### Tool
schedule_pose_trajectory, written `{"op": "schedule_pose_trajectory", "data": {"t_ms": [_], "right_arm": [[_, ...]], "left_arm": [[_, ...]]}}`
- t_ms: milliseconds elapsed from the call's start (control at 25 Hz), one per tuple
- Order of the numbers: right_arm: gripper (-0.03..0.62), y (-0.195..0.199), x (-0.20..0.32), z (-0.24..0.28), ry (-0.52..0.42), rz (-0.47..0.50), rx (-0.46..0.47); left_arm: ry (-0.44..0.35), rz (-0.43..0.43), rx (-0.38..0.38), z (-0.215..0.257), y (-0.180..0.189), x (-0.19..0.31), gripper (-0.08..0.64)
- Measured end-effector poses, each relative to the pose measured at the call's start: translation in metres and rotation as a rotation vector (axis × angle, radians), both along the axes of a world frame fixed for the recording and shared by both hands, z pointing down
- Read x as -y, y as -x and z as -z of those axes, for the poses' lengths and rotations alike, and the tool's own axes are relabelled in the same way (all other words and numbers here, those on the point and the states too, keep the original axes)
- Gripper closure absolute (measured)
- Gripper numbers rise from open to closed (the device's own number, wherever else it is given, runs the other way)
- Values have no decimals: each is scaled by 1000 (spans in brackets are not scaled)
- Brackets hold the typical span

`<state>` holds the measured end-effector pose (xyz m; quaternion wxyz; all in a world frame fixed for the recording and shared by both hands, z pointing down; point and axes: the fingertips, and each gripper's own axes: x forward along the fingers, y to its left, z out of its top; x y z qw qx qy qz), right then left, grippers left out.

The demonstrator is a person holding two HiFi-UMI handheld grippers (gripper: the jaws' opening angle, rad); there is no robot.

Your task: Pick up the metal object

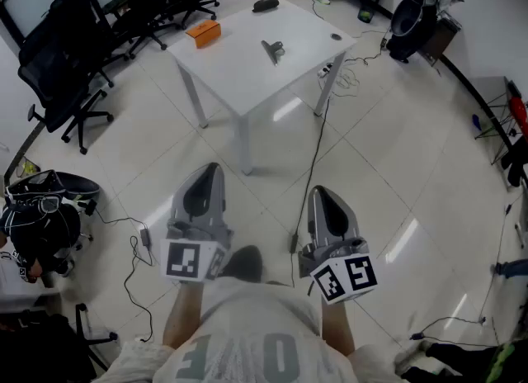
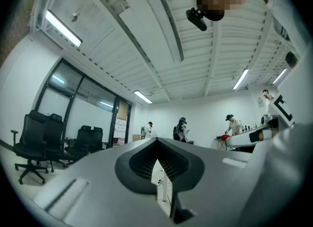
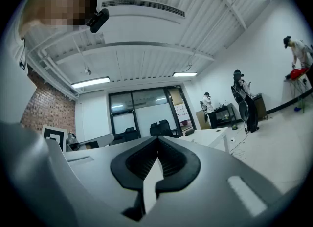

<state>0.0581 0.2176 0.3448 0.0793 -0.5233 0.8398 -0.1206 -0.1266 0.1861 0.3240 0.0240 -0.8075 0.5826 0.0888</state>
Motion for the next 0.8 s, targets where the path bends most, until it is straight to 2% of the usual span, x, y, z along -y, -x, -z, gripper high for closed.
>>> {"op": "schedule_pose_trajectory", "data": {"t_ms": [120,360,560,720,800], "right_arm": [[580,1,21,-11,13,9,2],[580,1,100,-36,24,3,15],[581,0,207,-36,5,-24,7],[581,-9,305,-18,-3,-41,-1],[581,-12,349,-13,-3,-57,5]], "left_arm": [[4,12,16,-3,2,26,558],[-2,-32,138,-19,-22,100,558],[-5,-83,93,-30,-30,204,558],[-36,-108,66,-11,-36,300,558],[-36,-119,76,-7,-39,343,558]]}}
